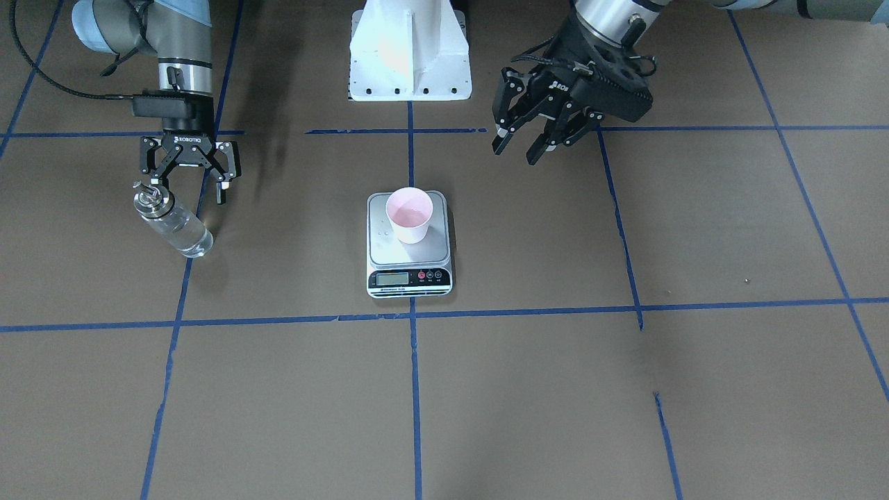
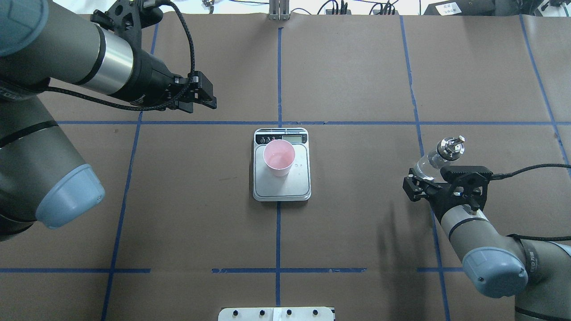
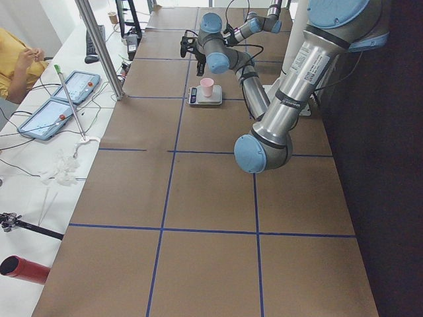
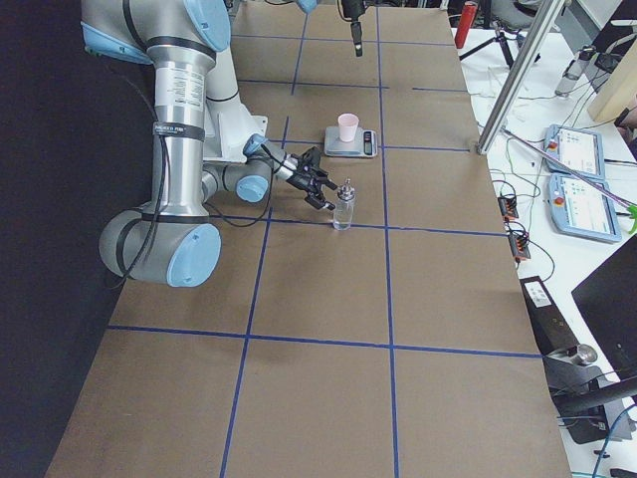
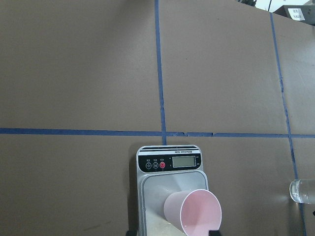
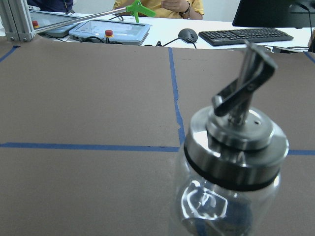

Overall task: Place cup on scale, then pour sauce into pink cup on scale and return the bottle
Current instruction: 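Close the right gripper around the glass sauce bottle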

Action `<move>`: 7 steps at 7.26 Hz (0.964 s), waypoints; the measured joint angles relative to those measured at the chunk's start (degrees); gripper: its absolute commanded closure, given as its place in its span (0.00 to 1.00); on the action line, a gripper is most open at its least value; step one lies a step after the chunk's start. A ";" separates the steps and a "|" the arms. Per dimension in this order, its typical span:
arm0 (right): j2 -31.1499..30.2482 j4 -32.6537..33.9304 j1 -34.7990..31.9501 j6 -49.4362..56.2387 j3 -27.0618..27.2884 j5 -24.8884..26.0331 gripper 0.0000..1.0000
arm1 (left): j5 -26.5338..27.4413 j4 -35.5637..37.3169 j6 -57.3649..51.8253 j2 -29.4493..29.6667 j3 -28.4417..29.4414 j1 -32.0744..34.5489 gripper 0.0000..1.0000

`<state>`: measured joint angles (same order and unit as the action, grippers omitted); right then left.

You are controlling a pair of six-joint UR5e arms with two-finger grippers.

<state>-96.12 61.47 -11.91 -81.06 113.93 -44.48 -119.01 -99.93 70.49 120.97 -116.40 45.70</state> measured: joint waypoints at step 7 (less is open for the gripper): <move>-0.71 -9.58 0.45 -0.19 -7.01 5.02 0.15 | -0.08 0.09 0.09 0.05 -0.05 0.00 0.42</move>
<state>-96.83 51.89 -11.46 -81.25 106.91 -39.46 -119.09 -99.84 70.58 121.02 -116.45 45.70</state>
